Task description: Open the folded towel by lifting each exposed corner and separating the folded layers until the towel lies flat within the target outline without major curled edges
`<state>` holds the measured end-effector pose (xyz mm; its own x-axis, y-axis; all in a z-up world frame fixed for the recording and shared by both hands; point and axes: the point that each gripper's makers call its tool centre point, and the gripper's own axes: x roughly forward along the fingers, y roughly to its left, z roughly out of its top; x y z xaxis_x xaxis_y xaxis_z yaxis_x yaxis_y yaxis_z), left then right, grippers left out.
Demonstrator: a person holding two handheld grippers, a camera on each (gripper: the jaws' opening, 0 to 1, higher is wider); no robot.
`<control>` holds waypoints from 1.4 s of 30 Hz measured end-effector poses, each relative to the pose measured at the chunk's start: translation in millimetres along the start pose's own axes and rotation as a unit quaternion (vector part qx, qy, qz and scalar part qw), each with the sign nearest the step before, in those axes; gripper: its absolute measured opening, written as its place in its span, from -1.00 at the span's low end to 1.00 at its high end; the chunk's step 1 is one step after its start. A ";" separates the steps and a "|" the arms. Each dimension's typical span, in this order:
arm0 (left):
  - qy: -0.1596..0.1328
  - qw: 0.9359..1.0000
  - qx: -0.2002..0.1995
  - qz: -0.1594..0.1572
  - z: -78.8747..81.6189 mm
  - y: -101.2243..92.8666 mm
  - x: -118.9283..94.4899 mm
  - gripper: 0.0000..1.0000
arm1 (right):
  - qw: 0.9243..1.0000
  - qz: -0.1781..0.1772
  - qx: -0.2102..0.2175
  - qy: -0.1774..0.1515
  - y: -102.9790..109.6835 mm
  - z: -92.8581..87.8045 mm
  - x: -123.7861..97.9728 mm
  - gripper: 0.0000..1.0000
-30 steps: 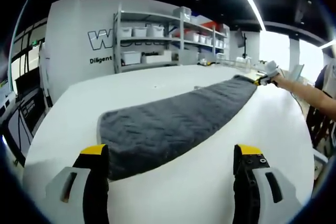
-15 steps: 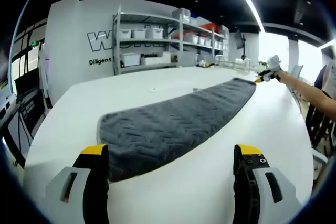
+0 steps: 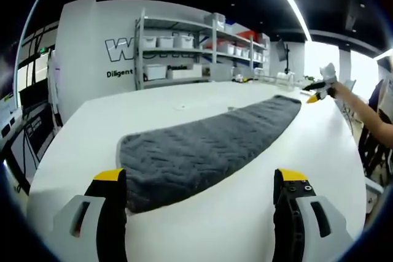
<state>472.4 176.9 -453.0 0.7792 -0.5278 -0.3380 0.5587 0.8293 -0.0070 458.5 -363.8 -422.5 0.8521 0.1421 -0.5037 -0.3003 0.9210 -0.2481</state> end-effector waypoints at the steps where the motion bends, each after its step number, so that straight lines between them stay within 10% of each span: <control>1: 0.001 1.000 0.000 0.000 -0.2 0.0 0.1 0.96 | 1.000 0.007 -0.006 0.000 7.2 0.8 -1.7 0.99; 18: -0.006 1.000 -0.015 0.012 1.1 10.0 -3.1 0.96 | 0.993 0.079 0.048 -0.076 95.2 16.1 1.7 0.99; 25: 0.000 1.000 -0.014 0.018 -0.6 11.5 0.7 0.95 | 0.994 0.100 0.016 -0.045 120.8 0.9 2.6 0.99; 42: 0.001 0.998 -0.006 0.059 9.2 17.5 -0.2 0.89 | 0.992 0.117 0.011 -0.051 127.1 -6.3 -8.9 0.99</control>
<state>484.6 189.8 -444.5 0.8383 -0.4262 -0.3399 0.4600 0.8877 0.0215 410.1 -250.3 -454.8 0.7995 0.3884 -0.4581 -0.4870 0.8657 -0.1159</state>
